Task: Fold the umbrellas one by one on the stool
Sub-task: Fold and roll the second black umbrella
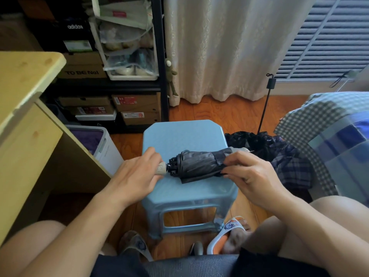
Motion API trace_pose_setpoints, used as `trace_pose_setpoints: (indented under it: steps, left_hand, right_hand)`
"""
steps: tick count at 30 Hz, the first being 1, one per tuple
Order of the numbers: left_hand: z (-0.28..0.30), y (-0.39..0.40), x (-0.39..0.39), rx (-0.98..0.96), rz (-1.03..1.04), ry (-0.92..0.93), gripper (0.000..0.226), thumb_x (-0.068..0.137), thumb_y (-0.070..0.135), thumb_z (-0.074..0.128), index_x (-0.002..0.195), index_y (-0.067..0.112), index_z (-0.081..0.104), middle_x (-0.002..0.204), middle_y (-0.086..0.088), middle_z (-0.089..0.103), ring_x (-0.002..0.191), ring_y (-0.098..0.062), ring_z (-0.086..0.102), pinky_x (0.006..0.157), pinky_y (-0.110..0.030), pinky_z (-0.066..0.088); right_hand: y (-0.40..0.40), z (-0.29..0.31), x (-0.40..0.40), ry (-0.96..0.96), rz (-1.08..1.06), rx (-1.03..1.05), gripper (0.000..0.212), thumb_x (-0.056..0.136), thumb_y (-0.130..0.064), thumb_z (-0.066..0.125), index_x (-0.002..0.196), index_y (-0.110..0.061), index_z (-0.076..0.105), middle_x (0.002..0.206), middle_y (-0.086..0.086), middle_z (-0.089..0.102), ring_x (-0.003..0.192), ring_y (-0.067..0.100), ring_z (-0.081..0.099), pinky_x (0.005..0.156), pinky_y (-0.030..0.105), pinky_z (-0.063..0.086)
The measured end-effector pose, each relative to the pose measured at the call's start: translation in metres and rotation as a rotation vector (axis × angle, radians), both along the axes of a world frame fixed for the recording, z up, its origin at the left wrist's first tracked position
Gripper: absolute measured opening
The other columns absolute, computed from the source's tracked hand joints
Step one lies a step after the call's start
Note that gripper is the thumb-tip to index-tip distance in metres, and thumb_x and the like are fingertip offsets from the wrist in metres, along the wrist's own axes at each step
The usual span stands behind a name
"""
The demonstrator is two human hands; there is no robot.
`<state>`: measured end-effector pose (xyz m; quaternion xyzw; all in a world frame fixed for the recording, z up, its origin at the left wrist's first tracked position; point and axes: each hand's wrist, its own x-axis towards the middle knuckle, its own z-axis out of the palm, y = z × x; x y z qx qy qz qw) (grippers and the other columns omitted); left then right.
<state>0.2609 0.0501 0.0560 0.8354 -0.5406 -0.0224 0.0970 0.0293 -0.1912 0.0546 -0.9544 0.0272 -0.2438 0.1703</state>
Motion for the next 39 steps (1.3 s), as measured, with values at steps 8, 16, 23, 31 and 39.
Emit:
trace_pose_setpoints:
  steps: [8, 16, 23, 31, 39]
  left_hand:
    - [-0.017, -0.004, -0.008, -0.098, -0.010, -0.139, 0.034, 0.073, 0.005, 0.079, 0.099, 0.016, 0.058, 0.097, -0.002, 0.054, 0.080, -0.025, 0.059, 0.069, -0.038, 0.049]
    - [-0.031, -0.009, -0.013, -0.156, 0.012, -0.203, 0.036, 0.073, -0.001, 0.076, 0.094, 0.019, 0.055, 0.088, 0.002, 0.053, 0.083, -0.024, 0.053, 0.079, -0.037, 0.041]
    - [-0.036, -0.009, -0.016, -0.273, 0.075, -0.306, 0.024, 0.081, -0.005, 0.067, 0.091, 0.015, 0.058, 0.087, -0.003, 0.054, 0.084, -0.028, 0.053, 0.087, -0.043, 0.040]
    - [-0.040, -0.013, -0.018, -0.301, 0.067, -0.342, 0.023, 0.082, -0.007, 0.062, 0.093, 0.013, 0.062, 0.089, -0.005, 0.056, 0.086, -0.030, 0.056, 0.089, -0.047, 0.041]
    - [-0.043, -0.016, -0.018, -0.307, 0.085, -0.333, 0.025, 0.080, -0.008, 0.065, 0.091, 0.014, 0.061, 0.087, -0.004, 0.054, 0.083, -0.029, 0.055, 0.086, -0.044, 0.040]
  right_hand:
    - [-0.007, -0.004, -0.005, 0.053, -0.013, 0.115, 0.009, 0.095, -0.020, 0.074, 0.098, -0.022, 0.082, 0.106, -0.010, 0.065, 0.103, 0.017, 0.063, 0.080, 0.042, 0.058]
    - [-0.005, 0.000, 0.001, 0.012, -0.026, -0.047, 0.015, 0.098, -0.017, 0.067, 0.098, -0.013, 0.081, 0.116, -0.001, 0.076, 0.105, 0.020, 0.070, 0.087, 0.040, 0.059]
    - [-0.004, -0.006, -0.001, -0.001, -0.157, 0.293, 0.019, 0.092, -0.020, 0.068, 0.103, -0.014, 0.083, 0.107, -0.006, 0.078, 0.101, 0.005, 0.072, 0.091, 0.029, 0.058]
    - [-0.008, -0.006, 0.006, 0.051, -0.228, 0.352, 0.012, 0.089, -0.011, 0.077, 0.099, -0.015, 0.083, 0.098, -0.011, 0.077, 0.093, 0.006, 0.072, 0.088, 0.029, 0.059]
    - [-0.001, -0.004, 0.022, 0.096, -0.384, 0.394, 0.008, 0.088, -0.013, 0.079, 0.092, -0.020, 0.082, 0.083, -0.011, 0.072, 0.082, 0.011, 0.066, 0.077, 0.035, 0.056]
